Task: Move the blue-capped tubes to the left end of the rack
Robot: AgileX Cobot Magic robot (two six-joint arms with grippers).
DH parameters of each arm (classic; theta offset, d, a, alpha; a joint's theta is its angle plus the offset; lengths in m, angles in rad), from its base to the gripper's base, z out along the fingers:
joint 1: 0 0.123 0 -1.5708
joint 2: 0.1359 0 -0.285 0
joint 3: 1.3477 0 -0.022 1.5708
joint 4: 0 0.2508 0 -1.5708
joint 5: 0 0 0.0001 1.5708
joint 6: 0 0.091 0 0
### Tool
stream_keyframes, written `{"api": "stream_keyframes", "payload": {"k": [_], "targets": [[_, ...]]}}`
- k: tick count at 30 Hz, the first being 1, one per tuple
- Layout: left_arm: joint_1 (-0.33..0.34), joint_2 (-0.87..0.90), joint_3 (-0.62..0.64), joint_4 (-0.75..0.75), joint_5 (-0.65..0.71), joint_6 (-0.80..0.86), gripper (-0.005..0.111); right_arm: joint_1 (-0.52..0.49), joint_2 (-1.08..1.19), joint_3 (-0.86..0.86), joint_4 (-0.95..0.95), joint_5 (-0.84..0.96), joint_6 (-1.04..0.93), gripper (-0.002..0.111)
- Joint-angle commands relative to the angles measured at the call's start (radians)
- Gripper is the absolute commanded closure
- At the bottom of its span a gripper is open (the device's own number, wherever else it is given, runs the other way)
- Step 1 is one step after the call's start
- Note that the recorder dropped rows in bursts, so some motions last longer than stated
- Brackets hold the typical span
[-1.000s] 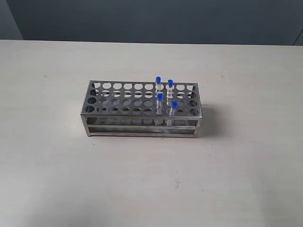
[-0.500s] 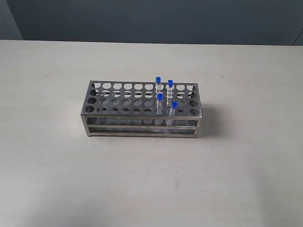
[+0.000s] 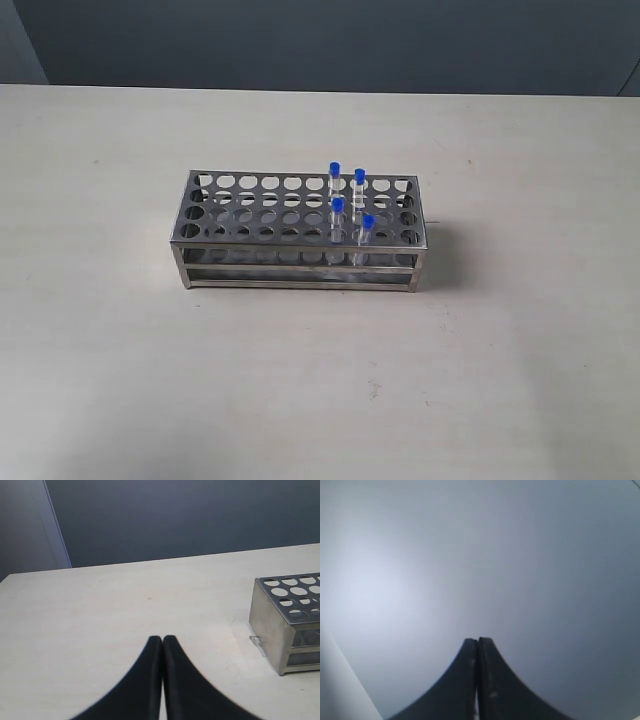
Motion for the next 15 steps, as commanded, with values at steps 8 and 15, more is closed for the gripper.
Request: {"api": "stream_keyframes", "payload": {"k": [8, 15], "targets": [[-0.004, -0.005, -0.003, 0.0, -0.003, 0.0, 0.106, -0.005, 0.013, -0.106, -0.286, 0.105, -0.019, 0.109], [-0.004, -0.005, -0.003, 0.0, -0.003, 0.0, 0.106, -0.001, 0.567, -0.685, -0.83, 0.197, -0.034, 0.109]]}}
